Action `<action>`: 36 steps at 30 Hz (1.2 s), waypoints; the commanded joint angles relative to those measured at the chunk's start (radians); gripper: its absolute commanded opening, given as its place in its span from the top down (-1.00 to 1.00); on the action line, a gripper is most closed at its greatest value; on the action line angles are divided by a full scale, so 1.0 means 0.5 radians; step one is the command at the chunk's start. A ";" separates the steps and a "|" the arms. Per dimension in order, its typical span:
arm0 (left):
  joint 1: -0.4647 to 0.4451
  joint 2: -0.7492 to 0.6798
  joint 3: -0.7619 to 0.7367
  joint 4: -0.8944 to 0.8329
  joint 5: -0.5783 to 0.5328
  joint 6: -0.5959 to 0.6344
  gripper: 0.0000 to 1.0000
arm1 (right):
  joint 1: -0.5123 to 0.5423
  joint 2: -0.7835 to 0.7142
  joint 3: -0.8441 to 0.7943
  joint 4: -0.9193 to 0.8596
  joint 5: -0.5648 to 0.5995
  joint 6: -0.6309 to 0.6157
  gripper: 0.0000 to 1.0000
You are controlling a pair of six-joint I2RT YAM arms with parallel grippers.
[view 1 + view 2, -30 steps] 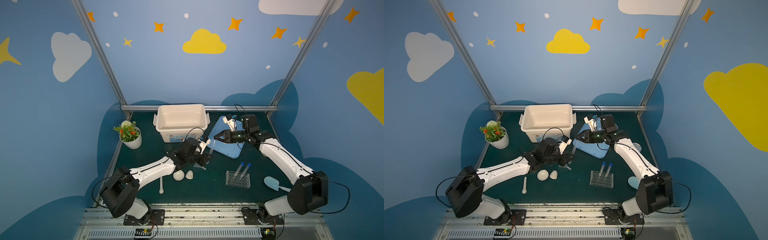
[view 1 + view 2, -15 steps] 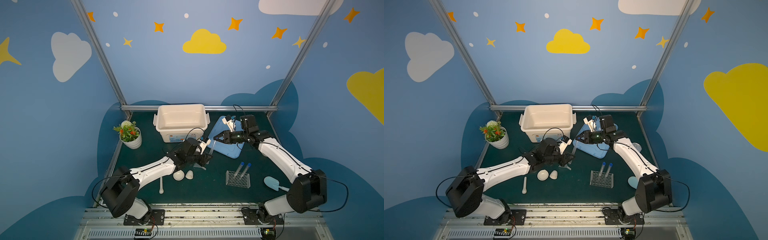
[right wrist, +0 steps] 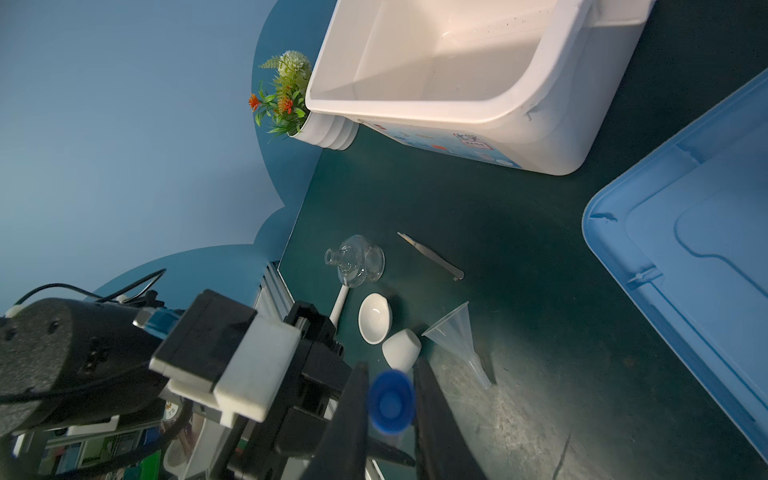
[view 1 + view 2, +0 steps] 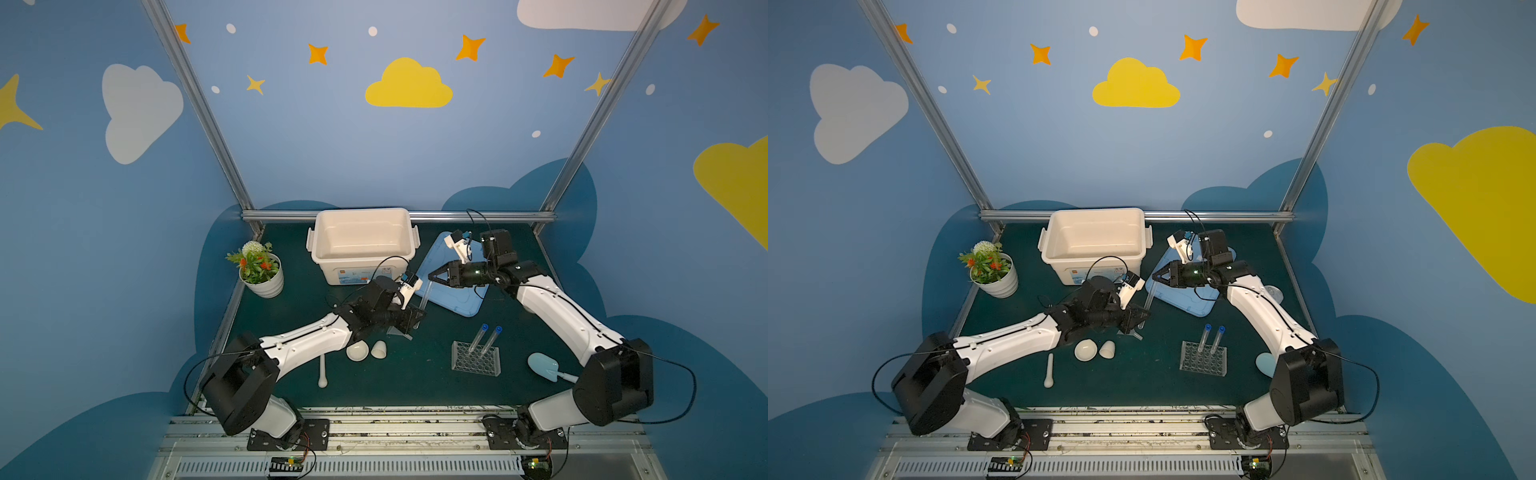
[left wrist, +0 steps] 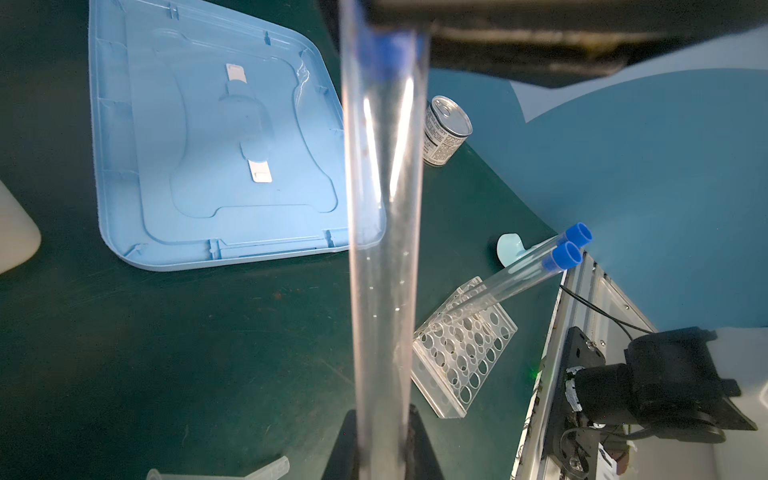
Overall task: Organize the chemistry lab equipment
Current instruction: 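Carry the tube over the clear rack with the right gripper, then lower the tube into a hole of the clear rack with the right gripper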
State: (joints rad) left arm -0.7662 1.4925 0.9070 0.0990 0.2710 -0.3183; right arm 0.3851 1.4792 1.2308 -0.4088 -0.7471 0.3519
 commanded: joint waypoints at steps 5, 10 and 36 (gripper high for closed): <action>-0.003 0.007 0.049 0.008 0.001 0.001 0.85 | 0.003 -0.014 0.020 -0.022 -0.006 -0.041 0.80; -0.001 -0.006 0.033 0.023 -0.034 -0.008 0.65 | -0.002 -0.050 -0.023 -0.053 0.099 -0.066 0.91; 0.038 -0.300 -0.232 0.149 -0.520 -0.143 -0.99 | 0.413 -0.801 -0.461 -0.184 1.674 -0.176 0.99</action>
State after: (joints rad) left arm -0.7559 1.3724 0.7994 0.1497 0.0441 -0.3759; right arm 0.5537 1.1324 1.0393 -0.4797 -0.1013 0.2726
